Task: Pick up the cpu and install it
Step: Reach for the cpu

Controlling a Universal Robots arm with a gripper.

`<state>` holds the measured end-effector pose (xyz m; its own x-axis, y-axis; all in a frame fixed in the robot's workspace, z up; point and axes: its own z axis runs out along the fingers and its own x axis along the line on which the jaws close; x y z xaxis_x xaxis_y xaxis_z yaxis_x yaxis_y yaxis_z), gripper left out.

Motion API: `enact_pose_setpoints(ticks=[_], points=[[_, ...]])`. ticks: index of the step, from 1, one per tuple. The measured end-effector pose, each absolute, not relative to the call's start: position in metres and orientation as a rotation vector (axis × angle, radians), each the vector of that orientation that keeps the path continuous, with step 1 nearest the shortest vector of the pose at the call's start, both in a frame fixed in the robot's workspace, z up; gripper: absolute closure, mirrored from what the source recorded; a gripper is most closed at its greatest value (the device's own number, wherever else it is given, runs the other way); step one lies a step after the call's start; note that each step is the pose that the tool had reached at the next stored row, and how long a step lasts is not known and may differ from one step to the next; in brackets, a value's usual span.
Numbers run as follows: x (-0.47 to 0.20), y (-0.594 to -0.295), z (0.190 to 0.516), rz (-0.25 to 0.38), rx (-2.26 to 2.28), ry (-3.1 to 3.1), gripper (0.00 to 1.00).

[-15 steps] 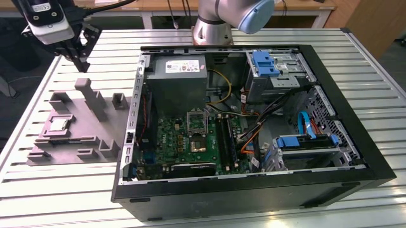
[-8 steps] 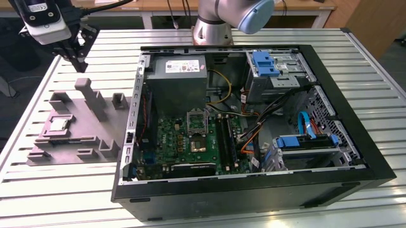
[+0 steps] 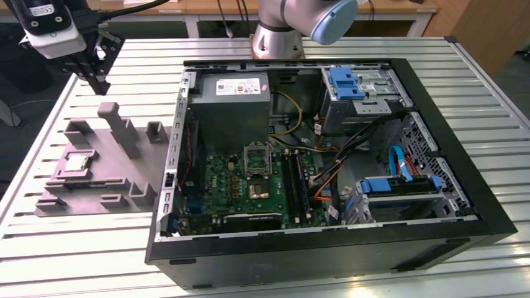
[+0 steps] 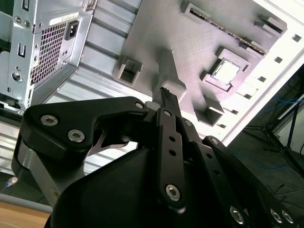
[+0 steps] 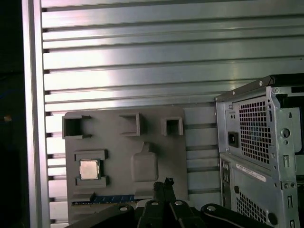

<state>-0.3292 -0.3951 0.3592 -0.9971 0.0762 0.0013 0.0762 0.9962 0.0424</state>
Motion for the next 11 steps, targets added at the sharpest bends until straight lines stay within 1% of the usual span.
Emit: enact_pose_setpoints(ticks=[2, 11], points=[[-0.341, -0.395, 0.359, 0.067, 0.120, 3.138, 0.89], [-0.347, -0.395, 0.358, 0.067, 0.120, 3.138, 0.89]])
